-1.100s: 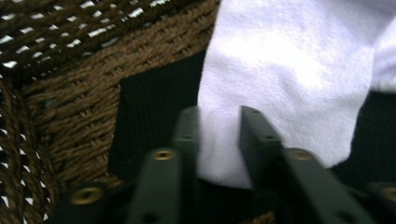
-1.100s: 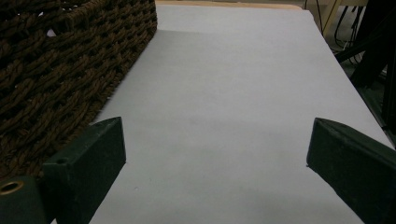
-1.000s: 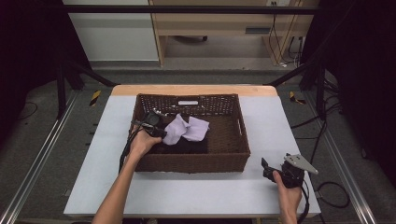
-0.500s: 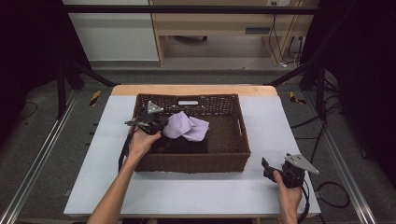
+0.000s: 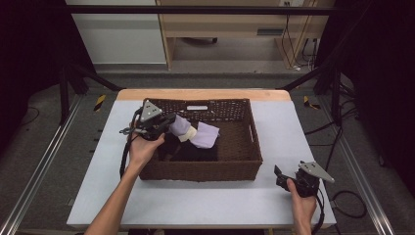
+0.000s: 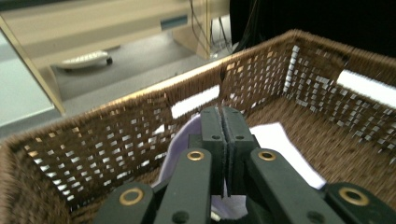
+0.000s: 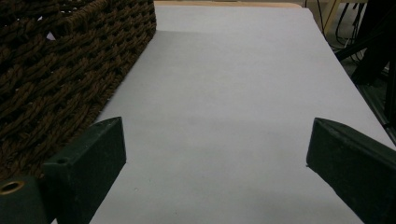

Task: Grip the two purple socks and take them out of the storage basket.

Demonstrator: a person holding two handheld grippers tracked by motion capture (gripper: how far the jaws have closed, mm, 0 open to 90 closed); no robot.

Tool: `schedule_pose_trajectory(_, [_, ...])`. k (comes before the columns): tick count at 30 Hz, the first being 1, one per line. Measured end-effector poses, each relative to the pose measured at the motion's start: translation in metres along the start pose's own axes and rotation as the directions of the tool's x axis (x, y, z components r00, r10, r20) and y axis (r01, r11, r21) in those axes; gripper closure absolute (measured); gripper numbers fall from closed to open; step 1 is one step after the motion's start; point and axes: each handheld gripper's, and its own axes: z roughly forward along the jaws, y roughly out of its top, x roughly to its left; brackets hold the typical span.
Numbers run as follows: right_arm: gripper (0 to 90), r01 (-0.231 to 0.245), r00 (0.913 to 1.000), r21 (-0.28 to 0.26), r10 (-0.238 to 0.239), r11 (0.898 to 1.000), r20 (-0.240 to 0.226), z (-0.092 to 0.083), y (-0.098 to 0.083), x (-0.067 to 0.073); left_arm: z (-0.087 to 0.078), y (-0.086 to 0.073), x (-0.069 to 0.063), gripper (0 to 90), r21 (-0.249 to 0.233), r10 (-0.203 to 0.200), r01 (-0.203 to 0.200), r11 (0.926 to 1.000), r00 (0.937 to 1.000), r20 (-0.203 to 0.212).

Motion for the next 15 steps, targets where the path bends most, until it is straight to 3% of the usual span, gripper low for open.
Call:
schedule_pose_trajectory(10, [5.2,0.001,1.0000,0.002,-0.001,1.000,-0.003,0.000,0.000,0.000,-0.036,0.022,-0.010,88.1,-0.127,-0.013,0.019,0.9918,0.9989,0.046])
schedule_pose_trajectory(15, [5.2,-0.001,1.0000,0.004,0.001,1.000,-0.003,0.000,0.000,0.000,-0.051,0.027,-0.019,88.1,-0.158,0.012,-0.001,0.9874,0.9979,0.064])
